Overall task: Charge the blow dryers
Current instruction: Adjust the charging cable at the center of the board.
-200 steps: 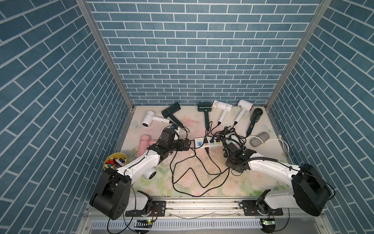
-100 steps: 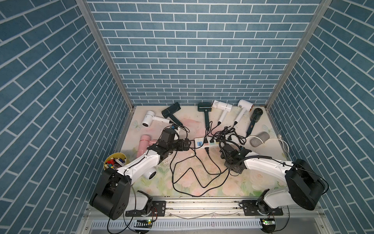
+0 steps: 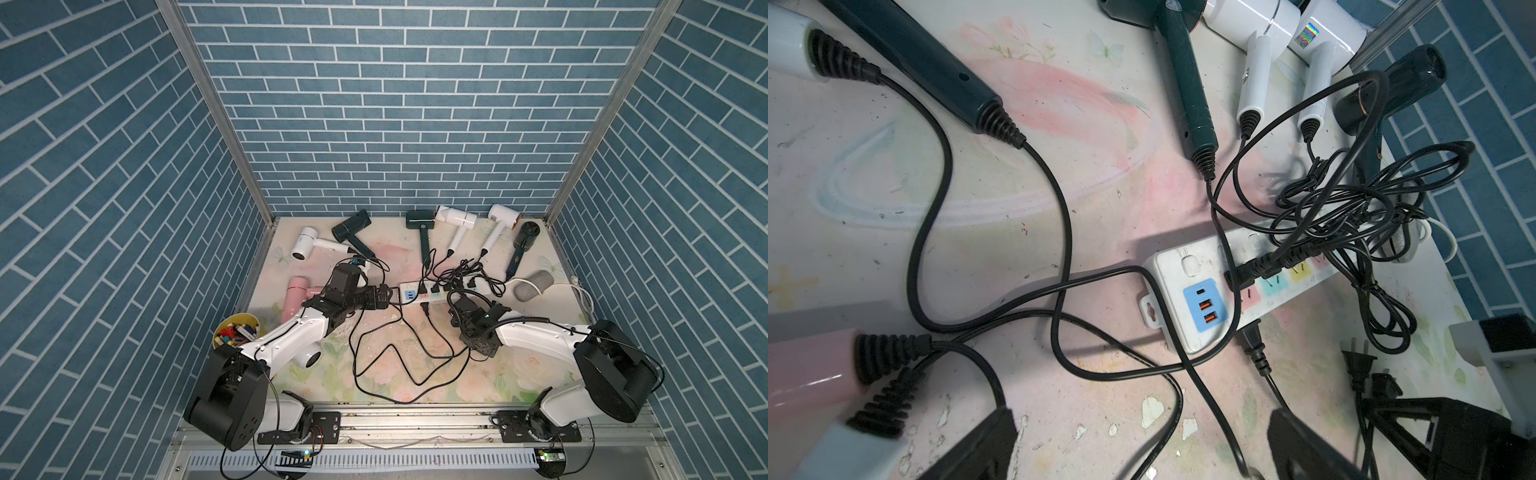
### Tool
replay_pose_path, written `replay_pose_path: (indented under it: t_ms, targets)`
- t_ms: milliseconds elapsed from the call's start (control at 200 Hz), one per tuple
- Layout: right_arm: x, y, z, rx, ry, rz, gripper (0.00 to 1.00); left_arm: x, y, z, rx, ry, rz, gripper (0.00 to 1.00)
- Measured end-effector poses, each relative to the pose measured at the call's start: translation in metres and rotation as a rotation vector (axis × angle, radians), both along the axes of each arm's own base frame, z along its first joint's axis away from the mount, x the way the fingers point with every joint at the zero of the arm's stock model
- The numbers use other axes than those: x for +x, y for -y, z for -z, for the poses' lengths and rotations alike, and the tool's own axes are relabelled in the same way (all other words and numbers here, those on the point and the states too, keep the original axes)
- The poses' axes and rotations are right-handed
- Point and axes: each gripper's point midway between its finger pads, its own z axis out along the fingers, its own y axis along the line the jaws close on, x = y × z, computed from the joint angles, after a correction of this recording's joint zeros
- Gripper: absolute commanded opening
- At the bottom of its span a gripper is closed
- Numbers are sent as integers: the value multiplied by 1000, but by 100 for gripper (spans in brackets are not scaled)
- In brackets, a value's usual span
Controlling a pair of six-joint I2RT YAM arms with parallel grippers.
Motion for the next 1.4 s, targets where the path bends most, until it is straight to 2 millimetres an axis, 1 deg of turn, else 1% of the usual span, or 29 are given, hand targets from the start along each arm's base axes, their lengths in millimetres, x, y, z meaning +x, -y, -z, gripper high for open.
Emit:
replay_pose_path:
  t_ms: [70, 145, 230, 290, 410, 535, 625, 725, 820, 880, 1030, 1120, 1280, 1400]
  targets:
    - [1, 0, 0, 1, 3, 2, 25, 0, 0, 0, 0, 0, 0, 100]
    - [2, -1, 0, 10, 11, 14, 15, 0, 0, 0, 0, 0, 0, 100]
    - [2, 0, 0, 14, 27, 23, 0, 0, 0, 0, 0, 0, 0, 99]
    - [1, 3, -1, 20, 37, 38, 0, 0, 0, 0, 0, 0, 0, 100]
    - [-5, 16, -5, -8, 51, 41, 0, 0, 0, 0, -1, 2, 1, 100]
    - [0, 19, -24, -3, 117, 19, 0, 1, 0, -1, -3, 5, 0, 100]
    - [6, 17, -38, 2, 165, -51, 0, 1, 0, -1, -3, 6, 0, 100]
    - [14, 4, -49, 25, 209, -177, 0, 1, 1, -1, -3, 7, 0, 100]
    - [21, -18, -56, 71, 242, -324, 0, 2, 1, -3, -6, 12, 0, 99]
    - [23, -31, -57, 95, 243, -417, 0, 3, 1, -3, -8, 16, 0, 100]
    - [23, -63, -46, 131, 185, -614, 0, 3, 1, -4, -9, 22, -1, 99]
    - [22, -77, -37, 148, 150, -699, 0, 4, 1, -5, -10, 23, -1, 99]
    - [18, -91, -22, 167, 91, -795, 0, 4, 1, -4, -7, 25, -1, 99]
    - [19, -98, -14, 174, 59, -828, 0, 4, 1, -3, -4, 21, 0, 100]
